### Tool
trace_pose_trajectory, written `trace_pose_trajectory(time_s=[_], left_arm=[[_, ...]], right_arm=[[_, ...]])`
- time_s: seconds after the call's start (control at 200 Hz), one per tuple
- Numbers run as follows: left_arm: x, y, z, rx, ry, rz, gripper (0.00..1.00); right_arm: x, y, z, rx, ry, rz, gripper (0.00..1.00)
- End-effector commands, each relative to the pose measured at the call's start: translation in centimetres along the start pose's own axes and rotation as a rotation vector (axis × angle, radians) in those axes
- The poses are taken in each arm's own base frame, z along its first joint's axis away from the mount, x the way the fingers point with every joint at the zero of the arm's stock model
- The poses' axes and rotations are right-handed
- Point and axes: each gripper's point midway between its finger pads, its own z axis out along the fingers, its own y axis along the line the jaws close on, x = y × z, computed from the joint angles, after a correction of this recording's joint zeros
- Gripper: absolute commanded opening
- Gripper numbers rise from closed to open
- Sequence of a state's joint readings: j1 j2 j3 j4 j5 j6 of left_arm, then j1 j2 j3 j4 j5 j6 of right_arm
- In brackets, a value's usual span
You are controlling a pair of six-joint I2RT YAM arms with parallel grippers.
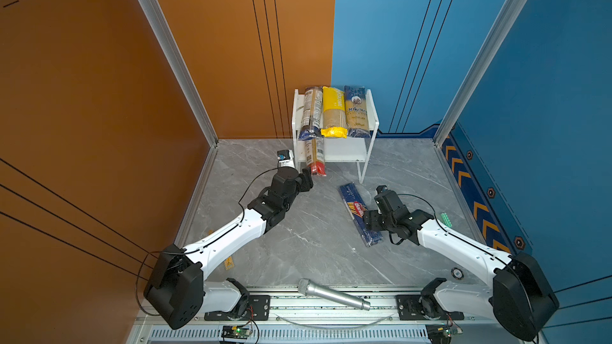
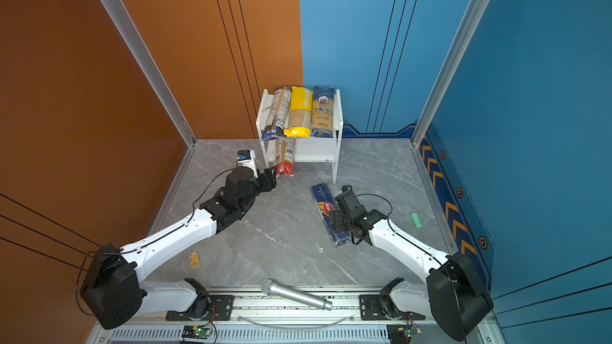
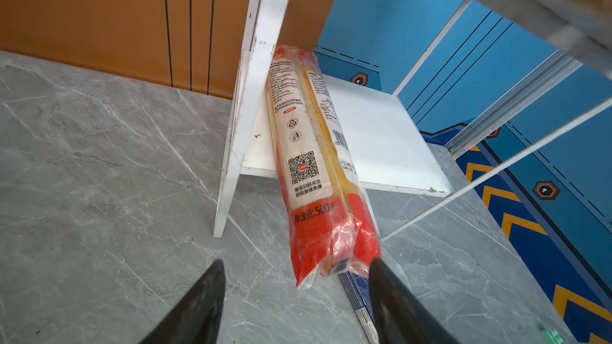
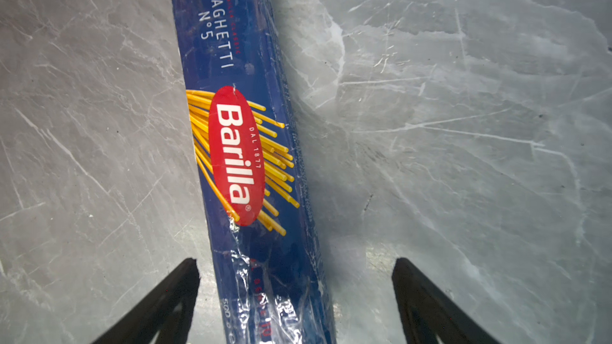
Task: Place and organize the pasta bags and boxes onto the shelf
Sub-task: 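Open the left gripper and draw it back while right gripper grasps the Barilla box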
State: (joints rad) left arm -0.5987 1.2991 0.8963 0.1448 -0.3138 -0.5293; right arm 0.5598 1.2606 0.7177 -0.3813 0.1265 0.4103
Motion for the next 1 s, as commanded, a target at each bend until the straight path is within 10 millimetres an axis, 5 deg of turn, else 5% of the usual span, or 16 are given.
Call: trace_pose_trajectory(time_s=[0.0, 0.18, 0.27, 0.996], left_arm=[[1.6, -0.3, -1.1, 0.043, 0.060, -0.002, 0.72], [2.5, 0.4, -2.3, 0.040, 0.107, 0.009, 0.81], [2.9, 0.9, -2.9, 0.028, 0.118, 0.012, 0.99], [5.6, 3.7, -5.2, 0.018, 0.166, -0.007, 0.98]], right_arm=[[-0.4, 0.7, 0.5, -0.030, 0.013, -0.035, 0.89], [0.3, 0.8, 1.5, -0.026, 0.049, -0.051, 0.90], [0.7, 0.9, 2.0, -0.034, 0.059, -0.052, 0.89], [4.0, 2.1, 3.9, -0.022, 0.092, -0.127, 0.89]])
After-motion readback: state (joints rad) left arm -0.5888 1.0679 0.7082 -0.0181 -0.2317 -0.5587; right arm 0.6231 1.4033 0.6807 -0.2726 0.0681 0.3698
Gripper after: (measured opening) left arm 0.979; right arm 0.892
